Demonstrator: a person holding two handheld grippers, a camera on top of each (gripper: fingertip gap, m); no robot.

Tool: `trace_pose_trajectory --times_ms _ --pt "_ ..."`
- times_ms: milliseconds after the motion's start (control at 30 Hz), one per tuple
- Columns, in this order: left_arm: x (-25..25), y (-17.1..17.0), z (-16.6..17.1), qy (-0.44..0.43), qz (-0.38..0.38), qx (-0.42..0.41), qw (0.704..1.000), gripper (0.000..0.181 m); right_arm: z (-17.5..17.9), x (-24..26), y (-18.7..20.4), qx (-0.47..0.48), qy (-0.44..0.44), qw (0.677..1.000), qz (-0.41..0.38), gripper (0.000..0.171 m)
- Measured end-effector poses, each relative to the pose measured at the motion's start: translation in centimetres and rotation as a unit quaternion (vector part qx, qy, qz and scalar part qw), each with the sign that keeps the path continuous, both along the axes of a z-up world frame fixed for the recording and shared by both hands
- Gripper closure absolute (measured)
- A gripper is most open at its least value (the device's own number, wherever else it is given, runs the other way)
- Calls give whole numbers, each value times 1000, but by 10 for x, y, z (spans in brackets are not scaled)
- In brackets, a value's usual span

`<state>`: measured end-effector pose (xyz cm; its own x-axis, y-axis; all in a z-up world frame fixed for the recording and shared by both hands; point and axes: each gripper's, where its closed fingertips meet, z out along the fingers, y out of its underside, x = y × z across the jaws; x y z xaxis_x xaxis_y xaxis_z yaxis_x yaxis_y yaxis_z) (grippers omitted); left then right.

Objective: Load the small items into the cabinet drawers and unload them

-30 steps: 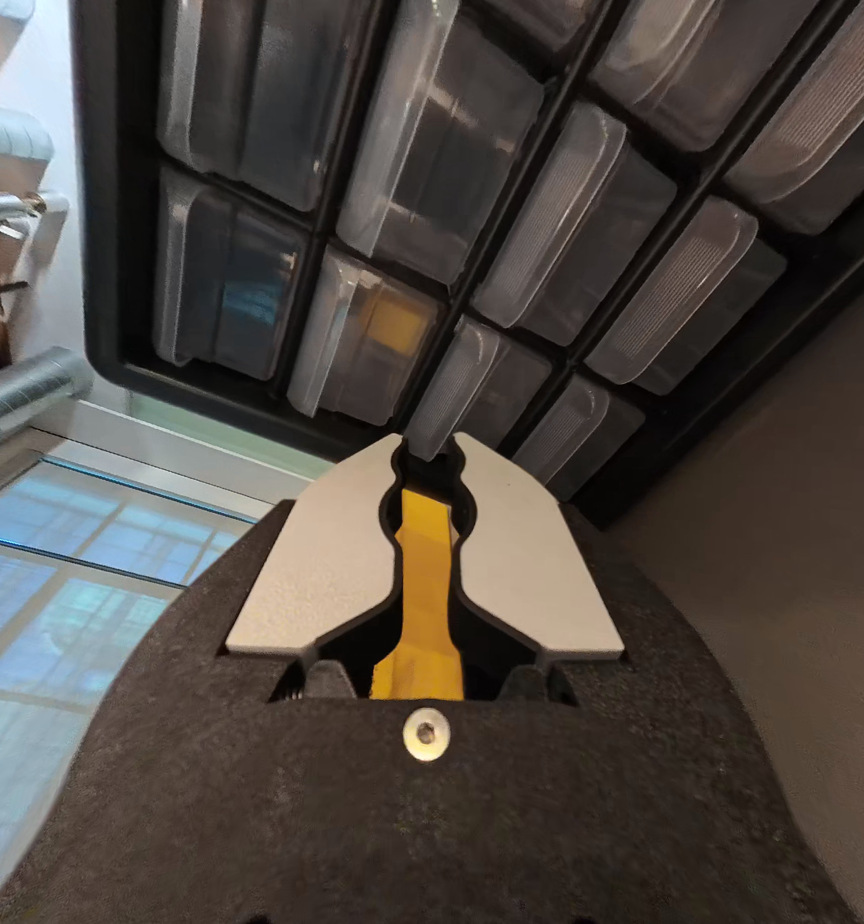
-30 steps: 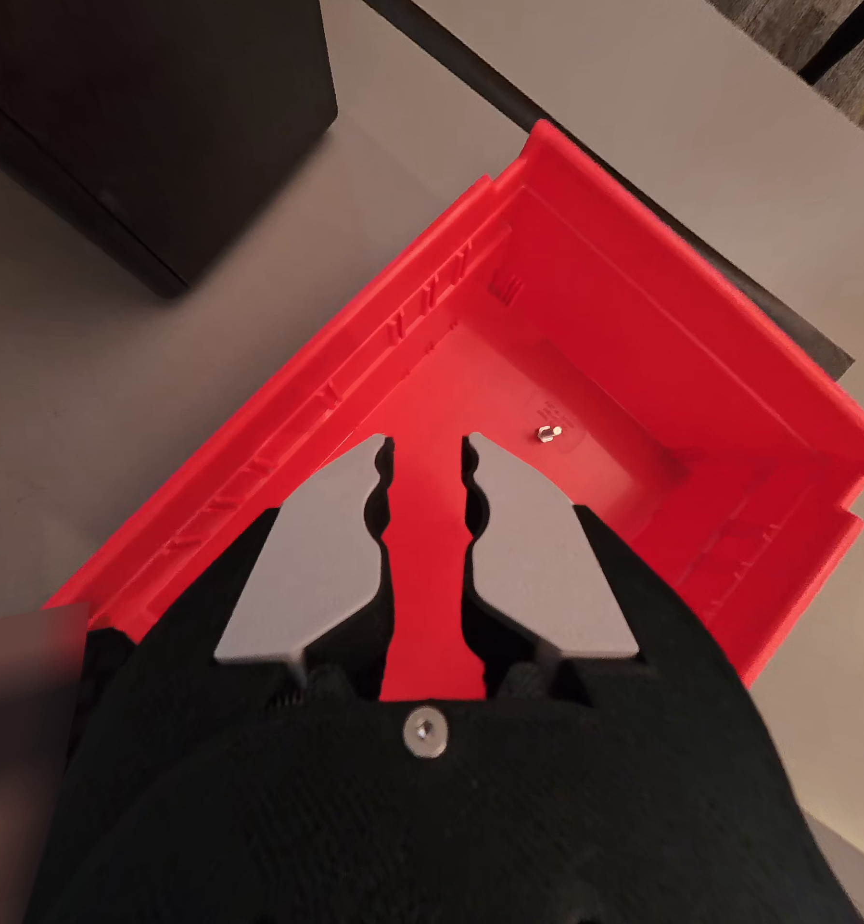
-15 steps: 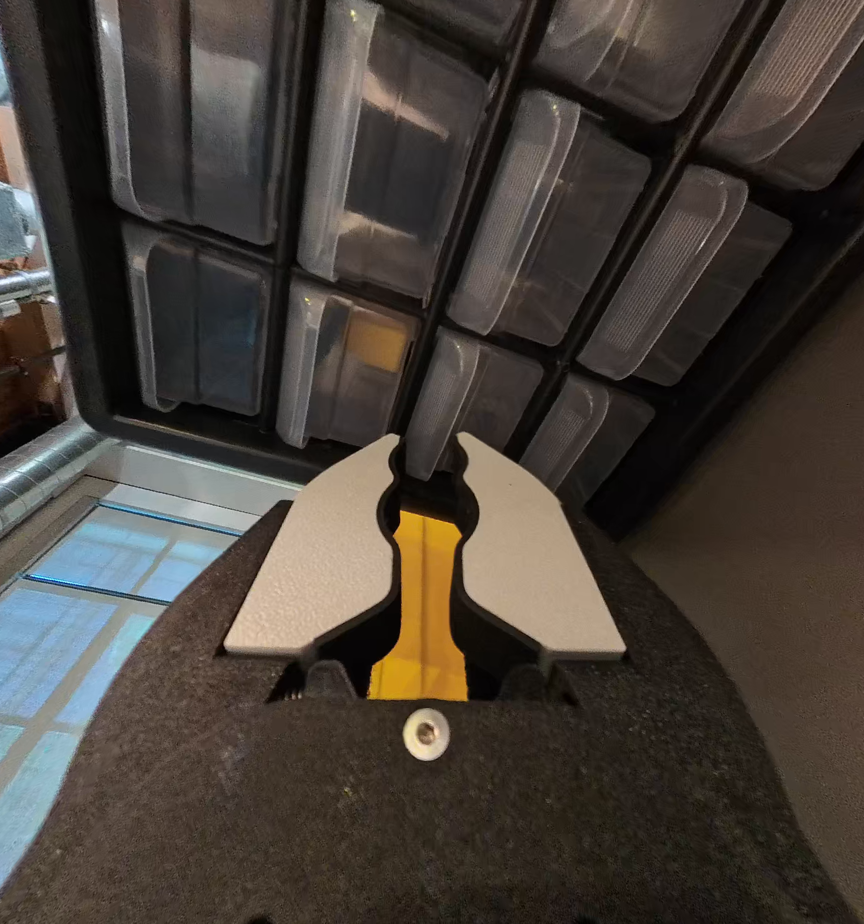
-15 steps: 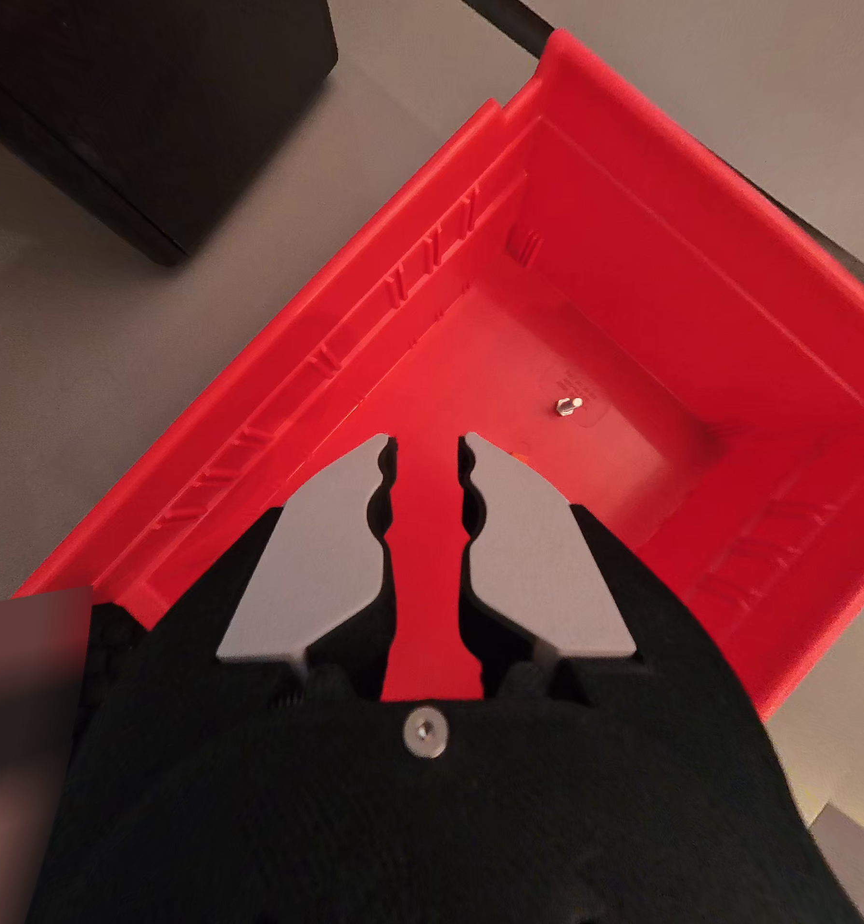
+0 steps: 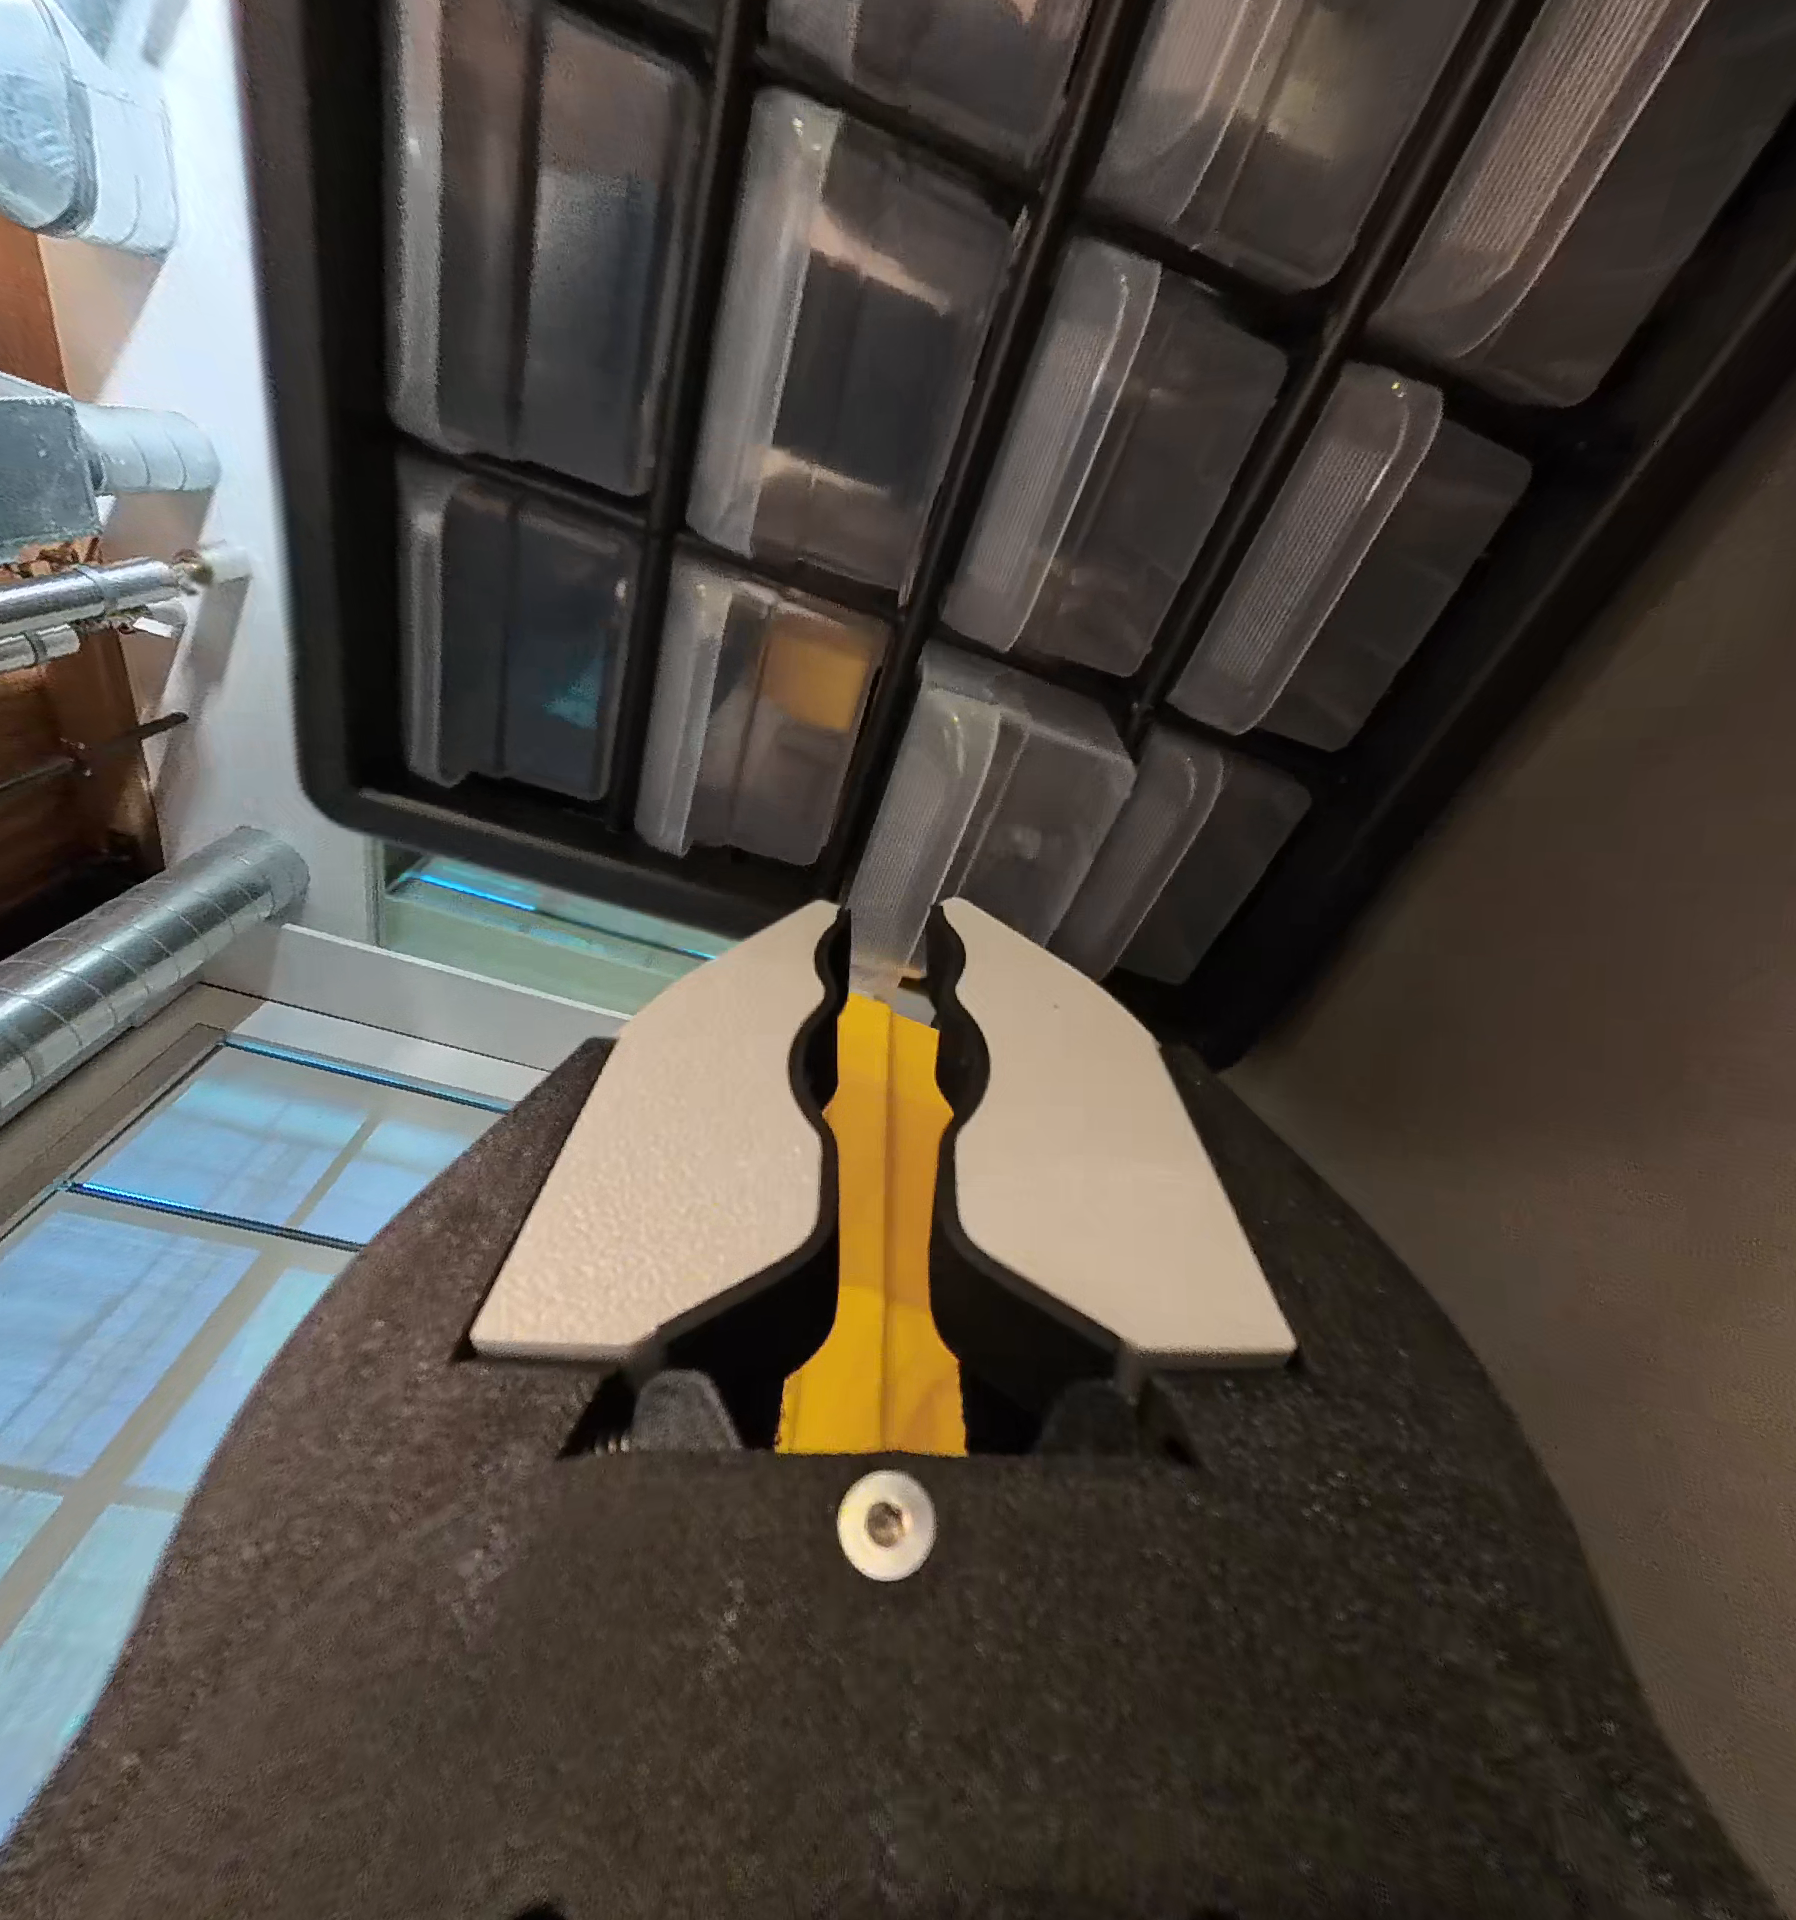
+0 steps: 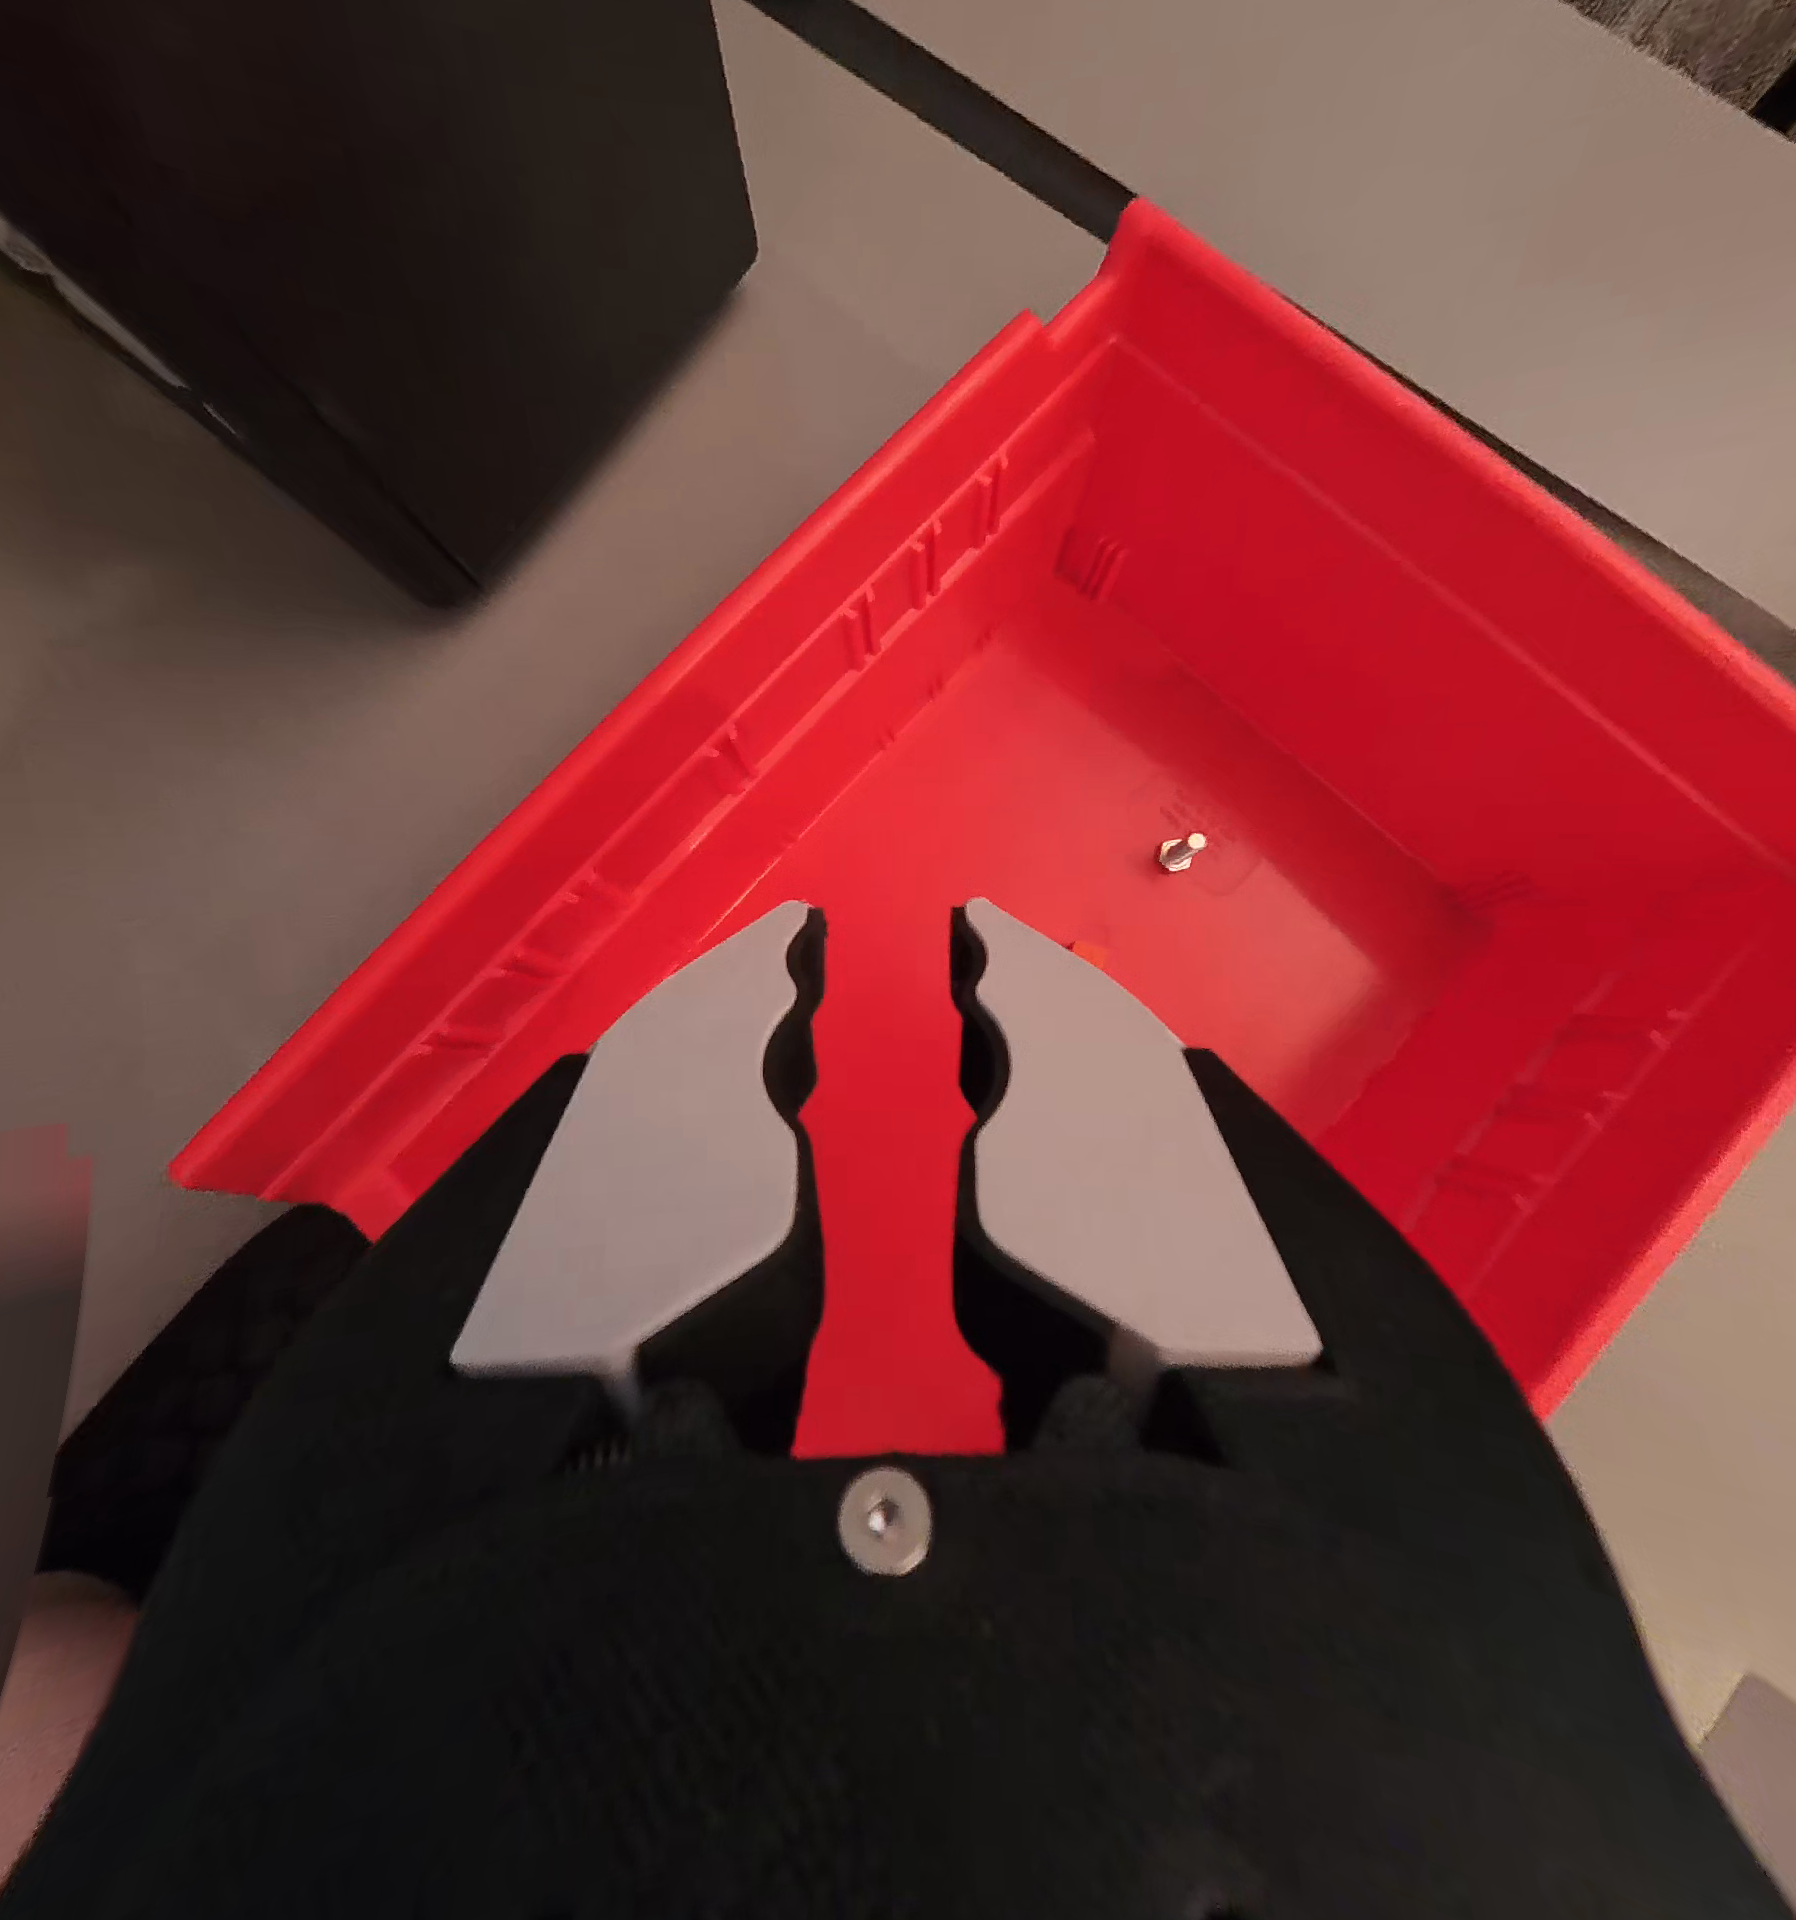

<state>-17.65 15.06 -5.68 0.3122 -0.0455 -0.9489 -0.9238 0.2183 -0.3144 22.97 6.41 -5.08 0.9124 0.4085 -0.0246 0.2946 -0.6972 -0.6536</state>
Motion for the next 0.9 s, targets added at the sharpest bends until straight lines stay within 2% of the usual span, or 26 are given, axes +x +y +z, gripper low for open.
trace_pose_trajectory --times_ms 167,333,500,633,900 --pt "-7 -16 -1 -10 -8 -7 1000 168 16 -9 -7 17 -11 1000 10 147" --pt "-11 -25 -1 -20 -19 -10 1000 168 39 -41 -5 43 -35 997 49 147" --pt "-10 -25 0 -29 -21 -20 999 167 59 -94 -2 70 -64 988 123 147" --pt "-9 -23 0 -34 -19 -26 999 167 74 -136 -4 92 -50 976 189 148" --pt "-8 -22 -1 -36 -18 -31 999 166 67 -180 -1 81 -66 961 256 148"
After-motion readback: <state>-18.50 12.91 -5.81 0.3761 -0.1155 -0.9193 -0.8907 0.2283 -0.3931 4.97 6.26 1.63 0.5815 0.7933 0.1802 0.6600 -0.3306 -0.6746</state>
